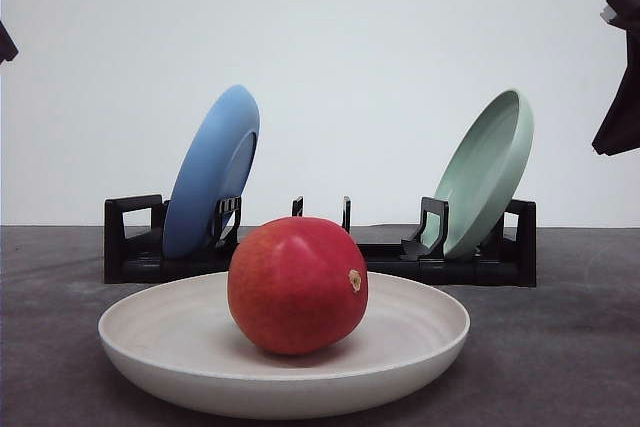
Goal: Place pomegranate in white plate
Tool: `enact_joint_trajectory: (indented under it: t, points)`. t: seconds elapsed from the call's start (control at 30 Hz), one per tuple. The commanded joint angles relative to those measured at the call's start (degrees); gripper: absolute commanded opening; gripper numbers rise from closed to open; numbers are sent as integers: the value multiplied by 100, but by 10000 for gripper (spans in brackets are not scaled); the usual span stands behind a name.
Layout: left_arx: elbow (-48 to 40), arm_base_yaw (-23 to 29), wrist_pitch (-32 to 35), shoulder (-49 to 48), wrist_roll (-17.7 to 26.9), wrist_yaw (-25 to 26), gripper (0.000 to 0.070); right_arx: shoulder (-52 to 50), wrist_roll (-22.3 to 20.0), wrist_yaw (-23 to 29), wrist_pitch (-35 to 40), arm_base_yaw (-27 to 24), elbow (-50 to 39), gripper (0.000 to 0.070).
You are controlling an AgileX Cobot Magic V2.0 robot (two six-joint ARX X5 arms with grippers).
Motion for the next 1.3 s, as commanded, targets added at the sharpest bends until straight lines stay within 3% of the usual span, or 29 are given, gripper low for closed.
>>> enact_joint_trajectory:
  t: [0.0, 0.37, 0.5, 0.67, 0.8, 1.0, 1.27]
  points:
    - [107, -9, 59, 17, 59, 28, 25, 22, -62, 17, 86, 7, 17, 28]
    - [91, 23, 77, -60, 61, 28, 25, 22, -62, 18, 130, 7, 17, 28]
    - [-106, 163, 211, -388, 344, 28, 26, 24, -62, 17, 131, 7, 17, 28]
    - [-698, 526, 658, -1064, 586, -52, 25, 23, -62, 18, 133, 7, 17, 28]
    - [-1372, 867, 1434, -1763, 579, -105, 25, 24, -62, 19, 134, 7, 17, 28]
    - [-2608, 979, 2518, -2894, 552, -681, 26, 22, -62, 19, 139, 7, 17, 28]
    - [-3794, 981, 2624, -4124, 363, -951, 26, 24, -62, 19, 141, 7, 17, 28]
